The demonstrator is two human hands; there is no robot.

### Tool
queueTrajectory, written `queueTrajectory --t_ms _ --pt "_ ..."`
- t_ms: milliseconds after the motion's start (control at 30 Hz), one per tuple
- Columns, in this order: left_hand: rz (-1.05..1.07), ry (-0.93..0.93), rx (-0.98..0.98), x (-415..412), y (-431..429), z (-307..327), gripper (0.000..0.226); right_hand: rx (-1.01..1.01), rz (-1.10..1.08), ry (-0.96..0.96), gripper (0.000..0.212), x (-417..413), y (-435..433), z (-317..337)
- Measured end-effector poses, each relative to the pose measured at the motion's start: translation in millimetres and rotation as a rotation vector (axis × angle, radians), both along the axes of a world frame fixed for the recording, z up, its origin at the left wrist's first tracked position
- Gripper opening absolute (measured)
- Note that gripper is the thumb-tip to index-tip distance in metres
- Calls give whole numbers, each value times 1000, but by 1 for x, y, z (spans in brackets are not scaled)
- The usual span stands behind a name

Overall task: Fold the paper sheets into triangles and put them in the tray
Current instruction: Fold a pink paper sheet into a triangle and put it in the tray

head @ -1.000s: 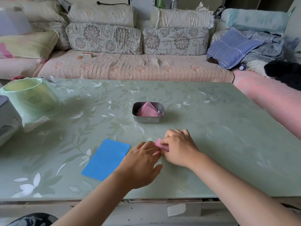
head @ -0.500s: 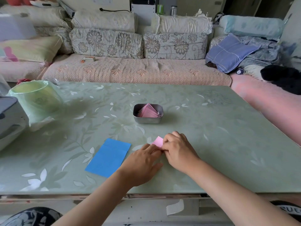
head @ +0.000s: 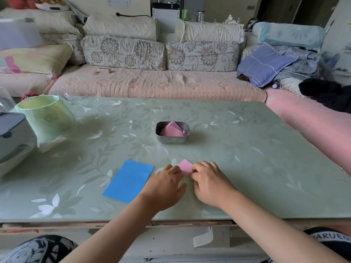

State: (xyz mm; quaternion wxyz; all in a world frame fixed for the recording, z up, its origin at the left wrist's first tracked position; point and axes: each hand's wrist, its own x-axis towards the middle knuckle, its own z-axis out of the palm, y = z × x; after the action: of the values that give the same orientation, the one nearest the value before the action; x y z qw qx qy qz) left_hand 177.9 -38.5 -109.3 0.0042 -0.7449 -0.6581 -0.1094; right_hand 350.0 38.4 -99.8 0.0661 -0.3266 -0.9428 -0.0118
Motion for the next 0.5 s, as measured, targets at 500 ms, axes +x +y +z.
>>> queueTrajectory --t_ms 500 --pt "211 -12 -50 -13 -17 8 32 -68 -47 54 38 1 -5 1"
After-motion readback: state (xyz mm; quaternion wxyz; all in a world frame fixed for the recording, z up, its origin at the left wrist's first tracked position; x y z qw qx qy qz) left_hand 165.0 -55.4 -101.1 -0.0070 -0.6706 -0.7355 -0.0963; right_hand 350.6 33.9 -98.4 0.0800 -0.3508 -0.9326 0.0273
